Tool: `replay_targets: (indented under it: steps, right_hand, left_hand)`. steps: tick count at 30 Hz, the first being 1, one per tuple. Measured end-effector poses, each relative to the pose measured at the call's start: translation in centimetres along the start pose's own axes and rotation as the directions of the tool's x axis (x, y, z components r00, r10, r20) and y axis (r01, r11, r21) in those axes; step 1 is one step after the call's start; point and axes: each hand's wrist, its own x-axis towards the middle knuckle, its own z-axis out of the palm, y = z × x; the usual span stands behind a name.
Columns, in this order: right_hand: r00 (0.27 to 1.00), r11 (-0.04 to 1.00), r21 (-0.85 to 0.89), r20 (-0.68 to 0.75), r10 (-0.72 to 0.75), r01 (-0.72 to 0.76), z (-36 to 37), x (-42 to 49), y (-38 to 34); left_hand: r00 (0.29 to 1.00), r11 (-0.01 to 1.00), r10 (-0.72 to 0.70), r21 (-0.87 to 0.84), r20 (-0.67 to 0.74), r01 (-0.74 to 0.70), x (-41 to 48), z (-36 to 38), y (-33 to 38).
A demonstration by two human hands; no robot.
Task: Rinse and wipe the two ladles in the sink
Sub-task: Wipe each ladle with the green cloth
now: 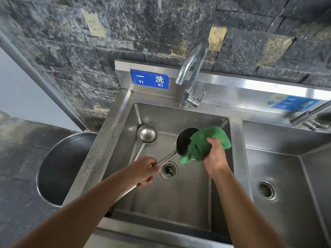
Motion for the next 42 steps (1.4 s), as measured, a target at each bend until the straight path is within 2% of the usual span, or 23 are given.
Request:
replay_targets:
  steps: [1, 2, 3, 5, 6, 8, 9, 12, 15, 16, 18, 21, 22, 24, 26, 27, 29, 31, 32, 36, 38, 40, 42]
  right_hand:
    - [0.997, 0.981, -0.175, -0.005, -0.081, 0.079, 0.4, 0.1, -0.5]
    - [0.983, 0.897, -0.406, 0.017, -0.182, 0.173, 0.9, 0.1, -0.7]
    - [0.957, 0.74, -0.62, 0.064, -0.284, 0.261, 1.3, 0.1, -0.5]
    - [0.885, 0.45, -0.817, 0.146, -0.443, 0.36, 2.0, 0.4, 0.4]
    - [0.853, 0.39, -0.841, 0.149, -0.501, 0.376, 2.4, 0.6, 0.8]
    - [0.828, 0.383, -0.845, 0.116, -0.548, 0.372, 3.4, 1.1, 1.4]
    - [0.841, 0.434, -0.824, 0.092, -0.533, 0.364, 3.9, 1.3, 1.6]
    - [0.895, 0.541, -0.759, 0.121, -0.429, 0.362, 5.1, 1.5, 1.9]
    - [0.922, 0.417, -0.829, 0.275, -0.274, 0.371, 4.6, 1.6, 1.0]
    - [0.918, 0.308, -0.868, 0.339, -0.204, 0.389, 4.3, 1.6, 0.7]
    - [0.878, -0.017, -0.884, 0.467, -0.103, 0.468, 3.7, 1.6, 0.8]
    - [0.78, -0.547, -0.671, 0.624, -0.052, 0.501, 2.4, 1.8, 1.7]
    - [0.728, -0.657, -0.56, 0.685, -0.024, 0.505, 1.8, 2.0, 2.0]
    - [0.535, -0.784, -0.309, 0.844, 0.035, 0.539, 0.3, 2.7, 1.9]
    - [0.295, -0.799, -0.114, 0.952, 0.082, 0.59, -1.2, 3.4, 1.3]
    - [0.217, -0.788, -0.057, 0.971, 0.099, 0.613, -1.6, 3.6, 1.2]
    - [0.182, -0.774, -0.023, 0.976, 0.12, 0.633, -1.8, 3.3, 1.4]
    - [0.283, -0.778, -0.136, 0.957, 0.056, 0.613, -1.2, 3.2, 1.7]
    - [0.374, -0.768, -0.24, 0.928, 0.0, 0.594, -0.6, 3.2, 1.7]
    - [0.686, -0.585, -0.645, 0.701, -0.196, 0.491, 1.5, 2.9, 2.5]
    - [0.809, -0.376, -0.817, 0.54, -0.232, 0.438, 1.9, 2.6, 3.5]
    - [0.889, -0.082, -0.929, 0.369, -0.273, 0.36, 2.2, 2.0, 4.2]
    - [0.941, 0.221, -0.94, 0.196, -0.277, 0.261, 2.9, 1.2, 4.3]
  left_hand:
    - [0.999, 0.999, 0.022, 0.042, -0.023, -0.021, -0.1, 0.1, 0.2]
    - [0.998, 0.997, 0.041, 0.074, -0.043, -0.038, -0.2, 0.3, 0.4]
    - [0.997, 0.996, 0.049, 0.081, -0.055, -0.045, -0.2, 0.4, 0.6]
    - [0.996, 0.995, 0.059, 0.081, -0.071, -0.053, -0.4, 0.9, 1.1]
    - [0.993, 0.991, 0.072, 0.116, -0.089, -0.062, -0.5, 1.2, 1.5]
    - [0.979, 0.959, 0.138, 0.269, -0.148, -0.094, -0.6, 1.6, 1.7]
    - [0.967, 0.934, 0.179, 0.339, -0.179, -0.11, -0.7, 1.7, 1.7]
    - [0.948, 0.92, 0.217, 0.373, -0.232, -0.119, -0.8, 1.0, 0.7]
    - [0.95, 0.908, 0.208, 0.407, -0.233, -0.099, -1.1, -0.3, 0.2]
    - [0.951, 0.905, 0.204, 0.415, -0.232, -0.093, -1.3, -0.5, 0.0]
    - [0.955, 0.902, 0.196, 0.422, -0.225, -0.086, -1.4, -0.7, -0.3]
    - [0.962, 0.896, 0.193, 0.435, -0.193, -0.092, -1.1, -0.6, 0.0]
    - [0.967, 0.892, 0.189, 0.442, -0.169, -0.097, -1.1, -0.5, 0.2]
    - [0.976, 0.887, 0.183, 0.448, -0.116, -0.113, -1.1, -0.6, 0.3]
    - [0.983, 0.886, 0.172, 0.447, -0.063, -0.126, -1.5, -0.9, 0.2]
    - [0.985, 0.884, 0.166, 0.449, -0.043, -0.129, -1.8, -1.0, 0.1]
    - [0.986, 0.876, 0.162, 0.464, -0.029, -0.131, -2.0, -1.0, -0.1]
    - [0.984, 0.879, 0.171, 0.459, -0.055, -0.127, -2.0, -0.6, -0.3]
    - [0.982, 0.884, 0.174, 0.451, -0.075, -0.122, -1.9, -0.4, -0.3]
    - [0.978, 0.906, 0.165, 0.412, -0.124, -0.1, -1.4, -0.2, -0.5]
    - [0.981, 0.915, 0.163, 0.388, -0.108, -0.109, -1.3, 0.2, -0.5]
    - [0.982, 0.926, 0.167, 0.358, -0.094, -0.123, -1.3, 0.7, -0.6]
    - [0.98, 0.929, 0.173, 0.348, -0.101, -0.128, -1.5, 1.2, -0.7]
